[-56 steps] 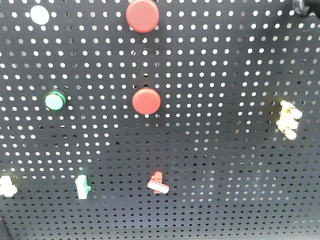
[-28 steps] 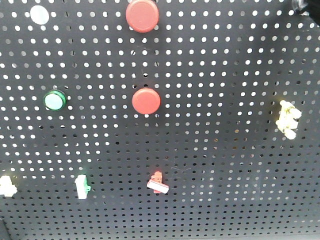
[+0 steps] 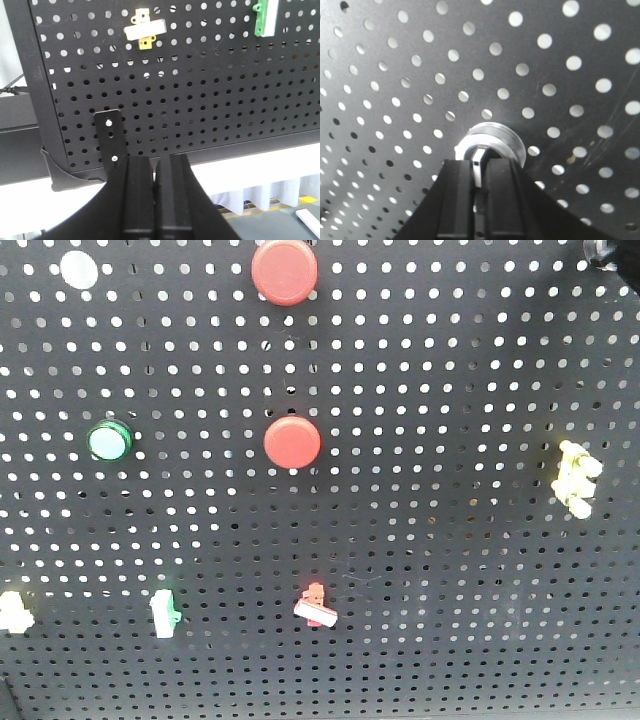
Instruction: Rotate knob clockwise with right arm
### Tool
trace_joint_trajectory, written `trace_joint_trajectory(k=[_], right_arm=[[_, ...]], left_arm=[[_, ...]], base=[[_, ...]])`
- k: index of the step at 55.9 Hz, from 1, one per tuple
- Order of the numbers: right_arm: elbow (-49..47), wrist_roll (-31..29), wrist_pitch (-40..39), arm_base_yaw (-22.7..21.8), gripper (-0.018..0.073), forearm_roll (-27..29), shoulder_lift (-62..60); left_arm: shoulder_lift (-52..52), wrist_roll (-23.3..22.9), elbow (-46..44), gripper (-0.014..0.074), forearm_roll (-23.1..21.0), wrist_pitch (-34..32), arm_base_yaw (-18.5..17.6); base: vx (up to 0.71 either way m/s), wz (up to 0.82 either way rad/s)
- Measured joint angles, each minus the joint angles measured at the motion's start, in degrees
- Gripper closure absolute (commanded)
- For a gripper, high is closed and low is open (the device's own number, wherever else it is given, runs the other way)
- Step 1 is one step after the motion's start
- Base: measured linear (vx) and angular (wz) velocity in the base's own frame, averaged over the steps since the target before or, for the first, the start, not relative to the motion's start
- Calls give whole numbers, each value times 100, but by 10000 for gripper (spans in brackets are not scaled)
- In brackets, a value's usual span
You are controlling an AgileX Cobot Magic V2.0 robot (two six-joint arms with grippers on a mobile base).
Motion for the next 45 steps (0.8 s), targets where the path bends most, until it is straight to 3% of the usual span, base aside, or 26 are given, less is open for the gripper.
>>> trace_joint_trajectory(k=[9,24,45], right_arm=[[-12,0,-70,15,128,72,-70],[199,-444,-39,58,158,65,-576],[1539,-670,210,59,167,47,-2094]], left_arm=[[0,0,0,594,0,0,0],[0,0,0,594,0,0,0],[0,0,0,594,0,0,0]], base=[[0,0],[0,0],[0,0]])
